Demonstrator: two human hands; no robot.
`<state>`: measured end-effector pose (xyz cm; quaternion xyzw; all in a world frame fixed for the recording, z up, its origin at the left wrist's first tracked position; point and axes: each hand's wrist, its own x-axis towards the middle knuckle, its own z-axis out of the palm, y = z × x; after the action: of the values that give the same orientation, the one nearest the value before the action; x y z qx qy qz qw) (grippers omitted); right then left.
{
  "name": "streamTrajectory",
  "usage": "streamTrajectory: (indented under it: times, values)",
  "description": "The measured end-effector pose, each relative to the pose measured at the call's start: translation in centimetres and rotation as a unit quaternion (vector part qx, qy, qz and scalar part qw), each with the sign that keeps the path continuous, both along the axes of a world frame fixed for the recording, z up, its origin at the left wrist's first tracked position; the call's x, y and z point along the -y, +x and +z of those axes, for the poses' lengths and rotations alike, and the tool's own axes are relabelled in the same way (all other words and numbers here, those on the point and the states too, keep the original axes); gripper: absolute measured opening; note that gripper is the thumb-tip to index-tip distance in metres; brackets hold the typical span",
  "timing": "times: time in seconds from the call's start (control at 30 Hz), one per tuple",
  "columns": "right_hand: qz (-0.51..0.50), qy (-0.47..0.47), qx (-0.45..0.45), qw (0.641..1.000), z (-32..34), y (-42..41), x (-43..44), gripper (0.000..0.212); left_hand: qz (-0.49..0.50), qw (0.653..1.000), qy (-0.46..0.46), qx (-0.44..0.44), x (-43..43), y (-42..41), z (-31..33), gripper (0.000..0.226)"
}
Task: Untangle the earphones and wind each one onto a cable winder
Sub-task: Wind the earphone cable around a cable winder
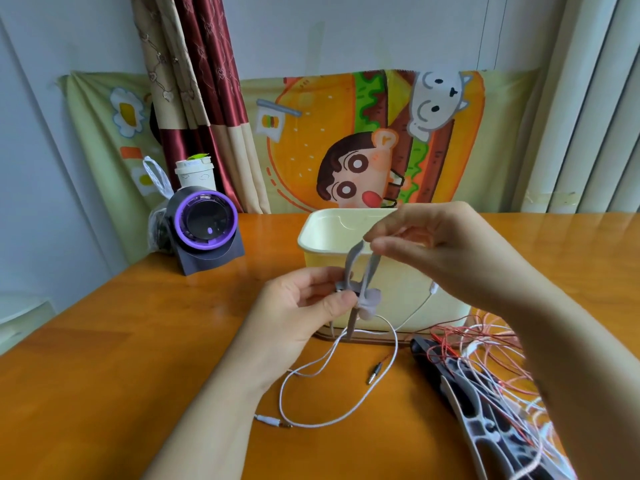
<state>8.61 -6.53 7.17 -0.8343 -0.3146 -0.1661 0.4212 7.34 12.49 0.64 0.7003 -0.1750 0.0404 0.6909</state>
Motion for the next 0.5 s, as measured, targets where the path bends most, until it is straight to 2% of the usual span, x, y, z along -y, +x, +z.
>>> streamTrajectory:
  times: [0.1,0.17,0.27,0.33,0.4,0.5]
  values:
    - [0.048,0.124,-0.087,0.987,-0.4,0.5,0.5,0.018,-0.062,0.997,-0.040,0.006,0.2,-0.3,0.1,0.027]
    - [0.060,0.165,-0.134,0.975,-1.6,1.2,0.0,0.015,-0.093,0.991,-0.092,0.014,0.6,-0.3,0.0,0.037]
    - [0.120,0.295,-0.239,0.917,-4.2,2.0,-2.4,0.009,-0.091,0.976,-0.199,0.011,0.9,0.1,-0.1,0.048]
    - [0.128,0.354,-0.278,0.884,-5.8,2.3,-4.0,0.009,-0.052,0.970,-0.237,-0.003,1.0,0.2,-0.1,0.045]
    - [0.101,0.349,-0.288,0.886,-7.2,2.5,-5.1,0.011,0.004,0.962,-0.271,-0.025,0.8,0.5,-0.2,0.036]
    - [0.012,0.237,-0.268,0.934,-8.3,2.6,-5.5,0.020,0.056,0.955,-0.290,-0.027,0.4,0.7,-0.4,0.032]
